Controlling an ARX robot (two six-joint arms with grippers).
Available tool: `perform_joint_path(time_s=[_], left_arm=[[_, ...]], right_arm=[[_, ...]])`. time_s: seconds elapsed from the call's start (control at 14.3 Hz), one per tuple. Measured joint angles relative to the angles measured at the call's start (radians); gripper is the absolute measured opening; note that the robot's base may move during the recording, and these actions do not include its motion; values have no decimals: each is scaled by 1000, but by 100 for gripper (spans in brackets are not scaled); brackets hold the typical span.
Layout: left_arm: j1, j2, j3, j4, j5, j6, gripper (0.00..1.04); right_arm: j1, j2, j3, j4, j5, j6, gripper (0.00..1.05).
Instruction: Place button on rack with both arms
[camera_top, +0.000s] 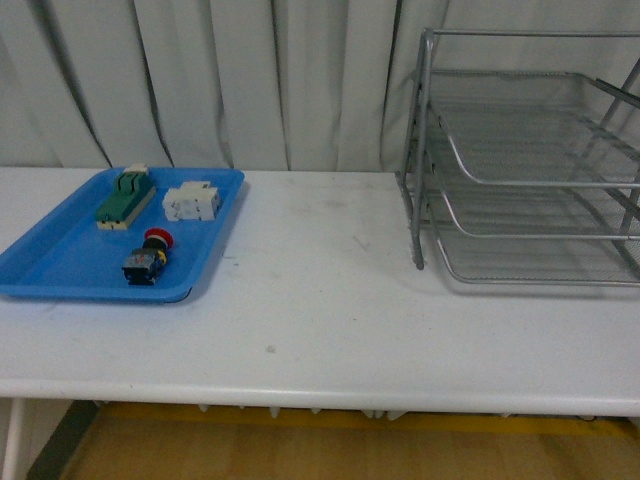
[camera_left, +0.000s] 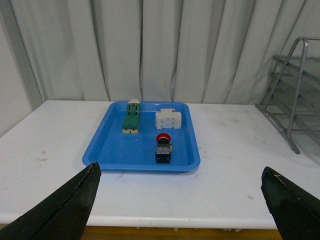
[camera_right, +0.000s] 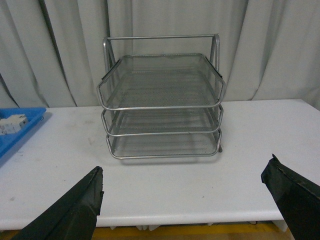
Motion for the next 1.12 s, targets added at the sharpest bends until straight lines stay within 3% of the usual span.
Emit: perform_joint_path(time_s=[1.12], left_arm=[[0,0,0,0,0,0,98]], right_arm=[[0,0,0,0,0,0,98]])
